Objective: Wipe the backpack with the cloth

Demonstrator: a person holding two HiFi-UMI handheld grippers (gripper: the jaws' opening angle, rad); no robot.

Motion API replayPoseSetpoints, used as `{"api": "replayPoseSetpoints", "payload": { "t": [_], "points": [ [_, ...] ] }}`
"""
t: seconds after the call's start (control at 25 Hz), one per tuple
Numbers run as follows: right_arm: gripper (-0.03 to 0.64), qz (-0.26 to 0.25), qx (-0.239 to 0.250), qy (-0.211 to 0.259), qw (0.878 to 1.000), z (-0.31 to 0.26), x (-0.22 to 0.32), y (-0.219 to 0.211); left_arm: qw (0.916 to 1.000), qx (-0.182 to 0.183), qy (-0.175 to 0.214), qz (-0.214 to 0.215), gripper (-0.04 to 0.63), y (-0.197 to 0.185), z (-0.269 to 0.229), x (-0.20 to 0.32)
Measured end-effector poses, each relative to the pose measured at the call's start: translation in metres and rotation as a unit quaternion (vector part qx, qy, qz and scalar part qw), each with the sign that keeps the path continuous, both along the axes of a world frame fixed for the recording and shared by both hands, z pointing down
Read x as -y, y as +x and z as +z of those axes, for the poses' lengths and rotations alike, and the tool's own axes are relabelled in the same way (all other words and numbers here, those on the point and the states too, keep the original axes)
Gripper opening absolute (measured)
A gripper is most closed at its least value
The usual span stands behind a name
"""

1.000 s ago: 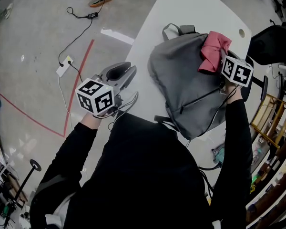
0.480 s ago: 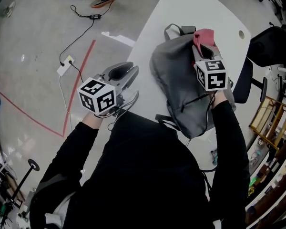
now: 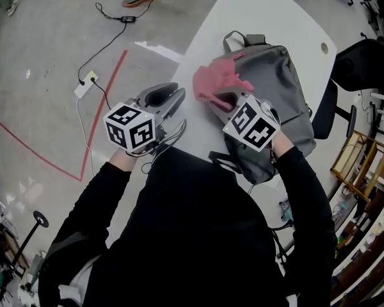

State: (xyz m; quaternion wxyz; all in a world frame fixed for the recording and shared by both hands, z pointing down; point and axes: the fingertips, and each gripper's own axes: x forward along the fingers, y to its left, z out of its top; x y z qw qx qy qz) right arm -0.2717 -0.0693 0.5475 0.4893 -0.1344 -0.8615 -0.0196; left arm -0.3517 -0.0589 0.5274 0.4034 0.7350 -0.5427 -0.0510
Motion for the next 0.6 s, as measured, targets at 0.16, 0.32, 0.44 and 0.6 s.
{"api": "replayPoseSetpoints", "payload": {
  "t": [0.16, 0.32, 0.44, 0.6],
  "points": [
    [0.055, -0.070, -0.043, -0.041, 0.996, -0.007, -0.039, 0.048, 1.0000, 0.000, -0.002, 0.005, 0.112, -0.001, -0.001, 0.005],
    [0.055, -0.100, -0.093, -0.088, 0.987, -0.007, -0.068, 0.110, 0.9999, -0.002, -0.006, 0.014, 0.112, 0.005, 0.001, 0.012],
    [0.055, -0.116, -0.128, -0.126, 0.977, -0.015, -0.089, 0.153, 0.9997, -0.003, -0.006, 0.025, 0.112, 0.013, 0.001, 0.017],
    [0.055, -0.129, -0.174, -0.172, 0.961, -0.026, -0.107, 0.195, 0.9994, -0.002, -0.009, 0.034, 0.112, 0.018, 0.001, 0.019]
  ]
}}
